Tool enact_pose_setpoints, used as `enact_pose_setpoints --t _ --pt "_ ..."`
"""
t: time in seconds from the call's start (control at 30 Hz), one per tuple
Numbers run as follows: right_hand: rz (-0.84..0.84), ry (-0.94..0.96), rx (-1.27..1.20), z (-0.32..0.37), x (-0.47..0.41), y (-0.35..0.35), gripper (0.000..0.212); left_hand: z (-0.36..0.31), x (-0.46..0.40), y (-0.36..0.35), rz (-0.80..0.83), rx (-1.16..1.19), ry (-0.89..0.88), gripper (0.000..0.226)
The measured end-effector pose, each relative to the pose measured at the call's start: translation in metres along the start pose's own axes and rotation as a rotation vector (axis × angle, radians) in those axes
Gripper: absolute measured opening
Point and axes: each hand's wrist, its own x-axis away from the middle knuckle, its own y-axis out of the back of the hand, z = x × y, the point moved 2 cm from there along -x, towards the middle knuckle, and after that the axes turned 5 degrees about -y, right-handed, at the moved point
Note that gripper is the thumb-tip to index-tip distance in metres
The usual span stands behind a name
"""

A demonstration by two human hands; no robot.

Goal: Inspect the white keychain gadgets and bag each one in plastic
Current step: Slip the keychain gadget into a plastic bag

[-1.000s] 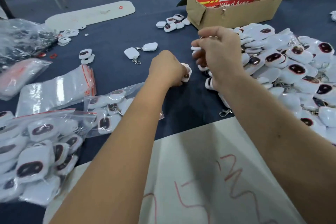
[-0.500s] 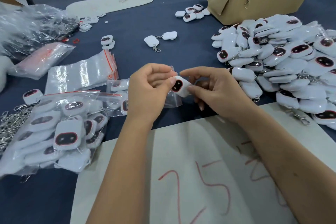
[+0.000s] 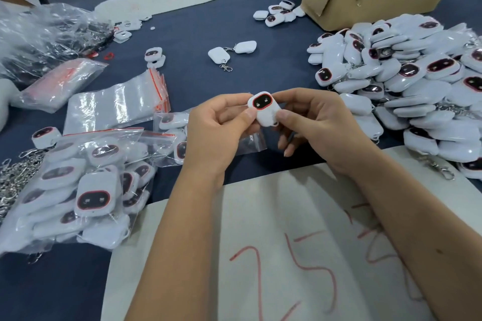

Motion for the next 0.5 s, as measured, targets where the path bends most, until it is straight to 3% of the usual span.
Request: enact_pose_setpoints --t 0.27,0.43,0.5 --pt "-0.031 -0.012 0.028 0.000 -0.001 -0.002 0.025 0.002 0.000 -0.005 -0.055 -0.095 -0.021 0.025" --pt "-0.156 -0.072 -0.192 -0.003 -0.004 -0.003 0.062 0.001 -0.002 -0.018 -0.140 0.143 0.019 0.059" --pt "-0.277 -0.019 0.027 -0.001 -0.003 -0.002 0.064 0.001 -0.002 -0.019 -0.143 0.116 0.021 0.062"
